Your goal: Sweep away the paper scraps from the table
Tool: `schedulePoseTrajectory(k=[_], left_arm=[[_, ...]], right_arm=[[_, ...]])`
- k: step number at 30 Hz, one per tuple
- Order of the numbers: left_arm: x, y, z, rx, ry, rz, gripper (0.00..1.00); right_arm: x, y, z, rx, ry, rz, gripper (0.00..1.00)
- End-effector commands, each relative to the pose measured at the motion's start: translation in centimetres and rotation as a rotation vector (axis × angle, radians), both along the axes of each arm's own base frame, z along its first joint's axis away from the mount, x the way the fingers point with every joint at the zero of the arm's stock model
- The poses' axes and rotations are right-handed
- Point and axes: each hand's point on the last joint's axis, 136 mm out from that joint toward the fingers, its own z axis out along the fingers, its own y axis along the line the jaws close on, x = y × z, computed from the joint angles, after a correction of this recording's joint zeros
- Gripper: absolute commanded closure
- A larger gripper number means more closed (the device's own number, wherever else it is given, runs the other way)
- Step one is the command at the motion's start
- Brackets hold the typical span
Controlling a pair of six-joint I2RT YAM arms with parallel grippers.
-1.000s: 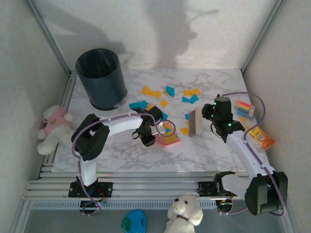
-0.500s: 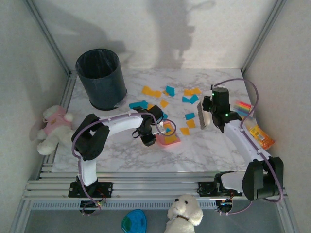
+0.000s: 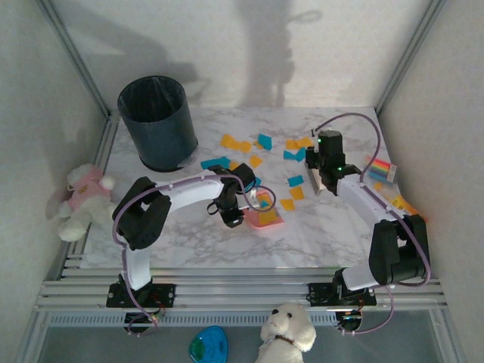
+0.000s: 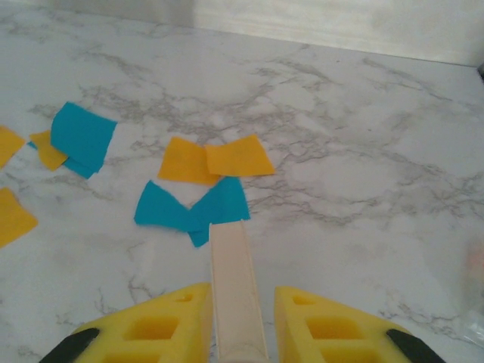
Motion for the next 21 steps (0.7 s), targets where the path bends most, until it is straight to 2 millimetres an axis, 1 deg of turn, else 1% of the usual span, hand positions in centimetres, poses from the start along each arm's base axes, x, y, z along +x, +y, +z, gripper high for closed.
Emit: schedulePoseTrajectory(k=[1,6,12,21], left_arm=[[-0.8,-0.1,-0.4,0.025,0.043,-0.028,1.00],[-0.4,0.0,-0.8,0.044,0.039,-0.015,1.00],[-0.1,-0.2,-0.6,0.044,0.030,-0.011,1.00],[0.4,-0.3,-0.9,0.058,0.030,-0.001,1.00]], right_arm=[[0.7,1.7,1.6,-0.010,-0.057,0.061,1.00],[-0.2,3.2,0.5,-0.015,-0.023,0.101,1.00],[-2.0,4.6,-0.4,-0.001,0.005,0.137,1.00],[-4.7,6.1,-1.4,0.043,0.060,0.166,1.00]])
